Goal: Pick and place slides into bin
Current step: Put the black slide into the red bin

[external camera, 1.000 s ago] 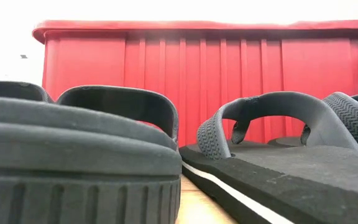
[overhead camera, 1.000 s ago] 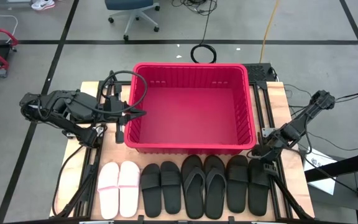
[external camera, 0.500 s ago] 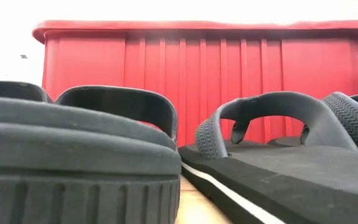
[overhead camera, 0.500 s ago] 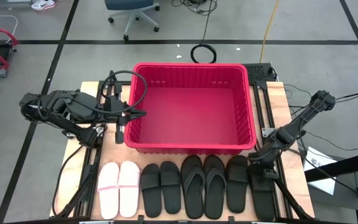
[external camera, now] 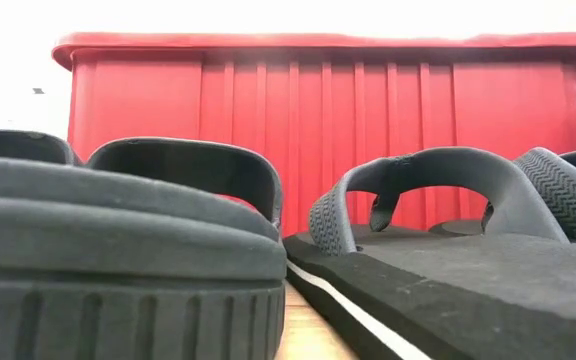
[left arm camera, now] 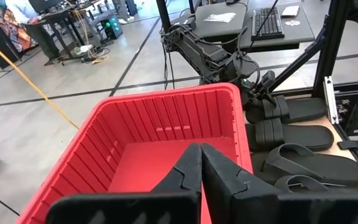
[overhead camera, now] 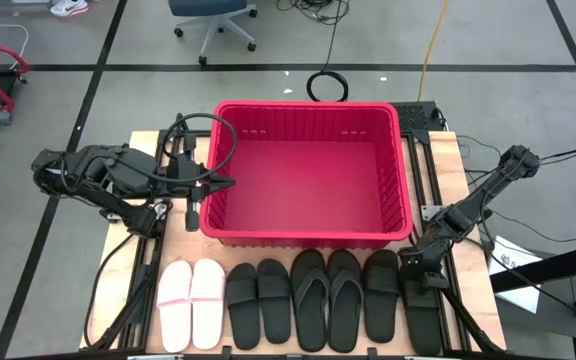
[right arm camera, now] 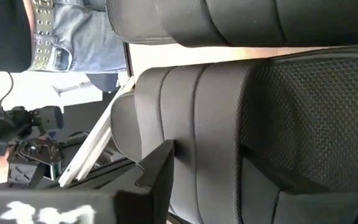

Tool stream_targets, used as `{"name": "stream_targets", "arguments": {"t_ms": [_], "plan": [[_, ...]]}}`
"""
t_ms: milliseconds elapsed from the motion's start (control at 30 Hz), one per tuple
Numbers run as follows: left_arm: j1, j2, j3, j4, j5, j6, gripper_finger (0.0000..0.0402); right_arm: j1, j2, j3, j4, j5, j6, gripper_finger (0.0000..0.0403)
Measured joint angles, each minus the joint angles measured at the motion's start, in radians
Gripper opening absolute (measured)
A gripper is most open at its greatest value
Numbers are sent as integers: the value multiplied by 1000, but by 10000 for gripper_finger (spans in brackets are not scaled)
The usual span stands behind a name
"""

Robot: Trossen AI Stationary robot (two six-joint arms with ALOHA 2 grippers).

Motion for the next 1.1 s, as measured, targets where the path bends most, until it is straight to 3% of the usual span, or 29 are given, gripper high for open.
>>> {"name": "stream_targets", "arguments": {"t_ms": [100, 233, 300, 567, 1100], "plan": [[0, 0, 0, 0, 0, -1, 2, 0, 0, -2, 13, -15, -4, 103], [0, 0, 0, 0, 0, -2, 10, 0, -1, -3, 25, -24, 25, 29], [0, 0, 0, 0, 0, -3, 11, 0, 0, -3, 38, -36, 39, 11], [0, 0, 0, 0, 0, -3, 4, 0, -8, 20, 157, -38, 150, 6], [0, 0, 0, -1, 0, -2, 9, 1, -13, 378, -31, -9, 218, 2]]}}
